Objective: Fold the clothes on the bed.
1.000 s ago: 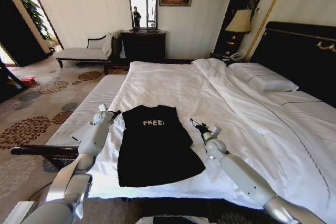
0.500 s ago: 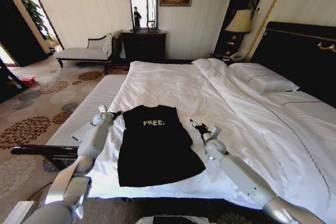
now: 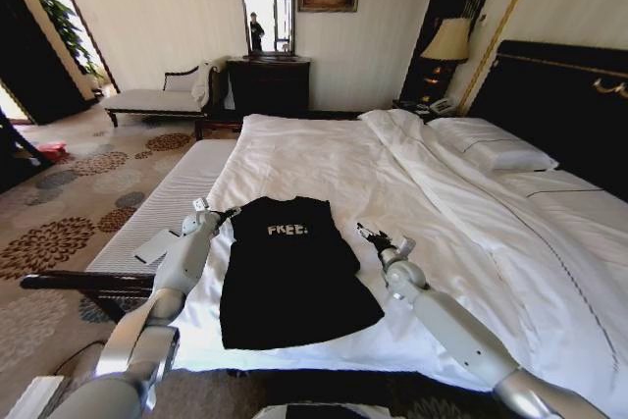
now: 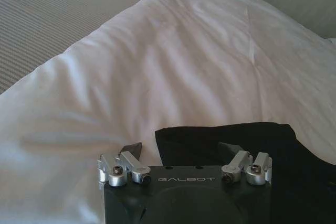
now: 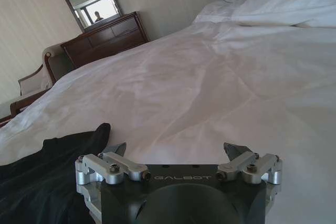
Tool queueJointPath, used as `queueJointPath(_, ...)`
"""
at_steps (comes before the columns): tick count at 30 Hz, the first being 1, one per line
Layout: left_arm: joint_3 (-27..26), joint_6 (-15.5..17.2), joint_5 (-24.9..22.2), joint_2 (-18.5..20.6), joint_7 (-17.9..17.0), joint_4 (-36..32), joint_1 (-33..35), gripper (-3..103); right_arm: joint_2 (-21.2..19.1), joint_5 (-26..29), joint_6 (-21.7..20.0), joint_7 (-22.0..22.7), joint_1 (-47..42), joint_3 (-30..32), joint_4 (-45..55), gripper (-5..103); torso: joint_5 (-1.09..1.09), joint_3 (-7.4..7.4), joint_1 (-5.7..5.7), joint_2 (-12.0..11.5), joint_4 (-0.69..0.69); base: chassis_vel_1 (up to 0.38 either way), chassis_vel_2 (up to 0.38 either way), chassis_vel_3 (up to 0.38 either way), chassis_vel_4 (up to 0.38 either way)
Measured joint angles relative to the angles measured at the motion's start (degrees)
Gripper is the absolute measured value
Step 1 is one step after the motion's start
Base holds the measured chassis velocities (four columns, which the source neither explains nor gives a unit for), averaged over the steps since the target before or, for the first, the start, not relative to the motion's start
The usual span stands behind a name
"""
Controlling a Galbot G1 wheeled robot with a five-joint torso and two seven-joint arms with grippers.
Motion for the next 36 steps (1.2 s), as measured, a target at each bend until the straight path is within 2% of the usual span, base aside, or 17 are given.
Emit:
queueJointPath(1, 0.0, -0.06, 0.07, -0.05, 0.05, 0.16, -0.09, 83, 0.0, 0.0, 0.0, 0.0, 0.03, -0.01, -0.04, 100, 0.0, 0.0, 0.0, 0.0, 0.0, 0.0, 0.0, 0.0, 0.0)
queueJointPath(2, -0.05, -0.36, 0.38, -0.22, 0.27, 0.85, -0.39, 72, 0.02, 0.0, 0.0, -0.02, 0.12, -0.1, -0.16, 100, 0.0, 0.0, 0.0, 0.0, 0.01, 0.0, 0.0, 0.0, 0.0)
queueJointPath(4, -0.06, -0.45, 0.49, -0.26, 0.38, 1.07, -0.48, 72, 0.04, 0.0, 0.0, -0.03, 0.13, -0.13, -0.19, 100, 0.0, 0.0, 0.0, 0.0, 0.01, 0.0, 0.0, 0.0, 0.0)
queueJointPath(8, -0.12, -0.86, 0.98, -0.59, 0.84, 2.03, -0.8, 50, 0.05, 0.02, 0.0, -0.05, 0.25, -0.19, -0.25, 100, -0.01, 0.0, 0.0, 0.0, 0.0, 0.0, 0.0, 0.0, 0.0)
queueJointPath(10, -0.13, -0.87, 0.99, -0.61, 0.86, 2.07, -0.81, 50, 0.05, 0.02, 0.0, -0.05, 0.29, -0.2, -0.26, 100, -0.01, 0.0, 0.0, 0.0, 0.0, 0.0, 0.0, 0.0, 0.0)
queueJointPath(12, -0.15, -1.03, 1.0, -0.64, 1.06, 2.18, -0.89, 39, 0.01, 0.05, 0.0, -0.05, 0.46, -0.2, -0.29, 100, -0.01, 0.0, 0.0, 0.0, 0.0, 0.0, 0.0, 0.0, 0.0)
queueJointPath(13, -0.15, -1.03, 1.0, -0.64, 1.06, 2.18, -0.89, 39, 0.01, 0.05, 0.0, -0.05, 0.46, -0.2, -0.29, 100, -0.01, 0.0, 0.0, 0.0, 0.0, 0.0, 0.0, 0.0, 0.0)
queueJointPath(15, -0.16, -1.21, 1.0, -0.62, 1.19, 2.24, -0.99, 28, 0.0, 0.05, 0.0, -0.05, 0.51, -0.2, -0.29, 100, -0.01, 0.0, 0.0, 0.0, 0.0, 0.0, 0.0, 0.0, 0.0)
queueJointPath(16, -0.16, -1.27, 1.0, -0.59, 1.23, 2.26, -1.03, 28, 0.0, 0.05, 0.0, -0.05, 0.54, -0.2, -0.29, 100, -0.01, 0.0, 0.0, 0.0, 0.0, 0.0, 0.0, 0.0, 0.0)
queueJointPath(17, -0.16, -1.4, 1.0, -0.56, 1.31, 2.34, -1.15, 18, 0.0, 0.05, 0.0, -0.05, 0.55, -0.21, -0.3, 100, -0.01, 0.0, 0.0, 0.0, 0.0, 0.0, 0.0, 0.0, 0.0)
queueJointPath(19, -0.17, -1.55, 1.0, -0.55, 1.38, 2.39, -1.21, 18, 0.02, 0.04, 0.0, -0.05, 0.54, -0.21, -0.3, 100, -0.01, 0.0, 0.0, 0.0, 0.0, 0.0, 0.0, 0.0, 0.0)
queueJointPath(22, -0.29, -1.8, 1.0, -0.54, 1.47, 2.37, -1.3, 2, 0.05, -0.02, 0.0, -0.04, 0.45, -0.21, -0.3, 100, -0.01, 0.0, 0.0, 0.0, -0.01, 0.0, 0.0, 0.0, 0.0)
queueJointPath(31, -0.36, -1.88, 0.65, 2.03, 1.37, 0.15, -1.96, 1, 0.32, 0.4, 0.01, -0.01, 4.12, -1.93, -1.81, 100, -0.02, 0.0, 0.0, 0.0, -0.02, 0.0, 0.0, 0.0, 0.0)
queueJointPath(36, 0.47, -1.74, 0.4, 3.79, 1.03, 0.07, -3.45, 1, 1.52, 4.88, -2.11, -0.59, 11.79, -6.91, -5.71, 100, -0.02, 0.0, 0.0, 0.0, 0.02, 0.0, 0.0, 0.0, 0.0)
